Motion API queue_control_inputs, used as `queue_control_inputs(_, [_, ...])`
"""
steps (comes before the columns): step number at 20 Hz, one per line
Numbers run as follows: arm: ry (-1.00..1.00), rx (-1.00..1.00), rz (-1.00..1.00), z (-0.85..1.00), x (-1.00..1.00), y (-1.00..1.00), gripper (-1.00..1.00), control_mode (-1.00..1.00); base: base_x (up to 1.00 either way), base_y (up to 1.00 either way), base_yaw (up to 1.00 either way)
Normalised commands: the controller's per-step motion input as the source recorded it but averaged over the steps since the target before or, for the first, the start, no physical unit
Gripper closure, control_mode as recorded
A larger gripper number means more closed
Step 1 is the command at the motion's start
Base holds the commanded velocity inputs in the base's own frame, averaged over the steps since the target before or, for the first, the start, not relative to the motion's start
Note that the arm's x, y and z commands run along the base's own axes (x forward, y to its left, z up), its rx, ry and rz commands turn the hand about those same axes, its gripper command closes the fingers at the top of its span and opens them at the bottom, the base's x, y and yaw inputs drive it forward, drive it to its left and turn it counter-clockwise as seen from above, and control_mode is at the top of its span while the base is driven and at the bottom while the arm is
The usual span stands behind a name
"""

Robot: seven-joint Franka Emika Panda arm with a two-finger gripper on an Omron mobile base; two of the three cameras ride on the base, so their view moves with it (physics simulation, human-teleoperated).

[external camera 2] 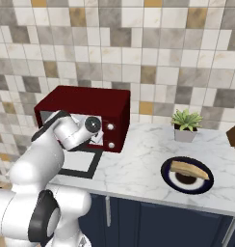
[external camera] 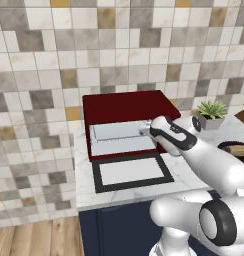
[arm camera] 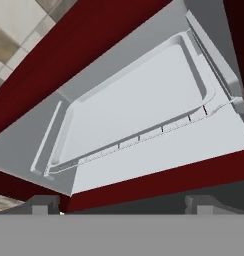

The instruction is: Pull the toaster oven rack outwards. Pick up the baguette from the plate and place it on the toaster oven rack. Close the toaster oven door fully and set the temperature to the lowest setting.

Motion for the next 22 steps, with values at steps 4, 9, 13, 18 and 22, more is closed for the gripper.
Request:
queue_control_inputs(4, [0.00,0.00,-0.05,0.00,0.16,0.06,-1.00,-1.00,0.00,0.00,0.00])
queue_control_inputs(9, [-0.03,0.03,0.00,-0.07,0.05,0.04,-1.00,-1.00,0.00,0.00,0.00])
queue_control_inputs(13, [-0.07,0.11,0.00,-0.15,0.02,0.01,-1.00,-1.00,0.00,0.00,0.00])
queue_control_inputs(18, [-0.06,0.07,0.00,-0.17,0.02,0.00,-1.00,-1.00,0.00,0.00,0.00])
queue_control_inputs(22, [-0.02,0.03,0.00,-0.28,0.03,0.00,-1.00,-1.00,0.00,0.00,0.00])
